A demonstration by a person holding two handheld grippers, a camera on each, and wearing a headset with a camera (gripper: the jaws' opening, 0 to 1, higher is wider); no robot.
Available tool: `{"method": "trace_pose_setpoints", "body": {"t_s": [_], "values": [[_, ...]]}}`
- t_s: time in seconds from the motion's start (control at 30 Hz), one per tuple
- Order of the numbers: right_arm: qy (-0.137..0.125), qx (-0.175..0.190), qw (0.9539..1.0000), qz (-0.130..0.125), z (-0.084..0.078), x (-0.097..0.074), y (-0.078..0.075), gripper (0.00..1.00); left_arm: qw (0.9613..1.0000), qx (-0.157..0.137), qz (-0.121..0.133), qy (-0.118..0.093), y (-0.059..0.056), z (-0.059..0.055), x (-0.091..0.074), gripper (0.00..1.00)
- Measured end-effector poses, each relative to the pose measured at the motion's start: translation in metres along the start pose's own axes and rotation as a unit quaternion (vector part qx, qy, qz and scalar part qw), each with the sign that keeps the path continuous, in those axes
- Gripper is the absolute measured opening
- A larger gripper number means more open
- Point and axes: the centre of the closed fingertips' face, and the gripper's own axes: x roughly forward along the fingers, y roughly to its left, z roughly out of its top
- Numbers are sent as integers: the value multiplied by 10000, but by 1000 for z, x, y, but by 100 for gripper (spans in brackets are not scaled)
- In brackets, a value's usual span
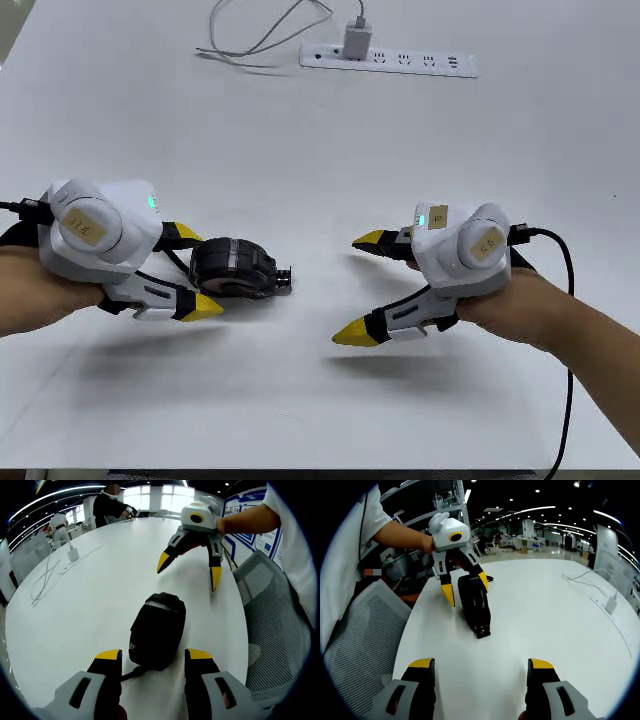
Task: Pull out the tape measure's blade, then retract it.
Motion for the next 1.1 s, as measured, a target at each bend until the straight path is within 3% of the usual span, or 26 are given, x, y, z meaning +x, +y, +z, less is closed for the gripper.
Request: {"method": "trace_pose_setpoints", "body": {"t_s": [0.23, 0.5, 0.83, 0.93, 1.1], "values": [[-32, -32, 10000, 16, 3, 3, -1, 72, 9999, 133, -47, 98, 1, -1, 3, 34], [-42, -60, 10000, 64, 4, 8, -1, 67, 9998, 174, -34, 103, 4, -2, 4, 29], [-152, -72, 9998, 43, 10, 13, -4, 61, 9994, 305, -71, 148, 4, -2, 5, 27], [-174, -176, 9996, -151, 13, 15, -13, 59, 9994, 301, -78, 140, 4, -3, 5, 27], [-174, -189, 9996, -114, 14, 21, -15, 57, 9994, 312, -60, 137, 5, -3, 5, 27]]}}
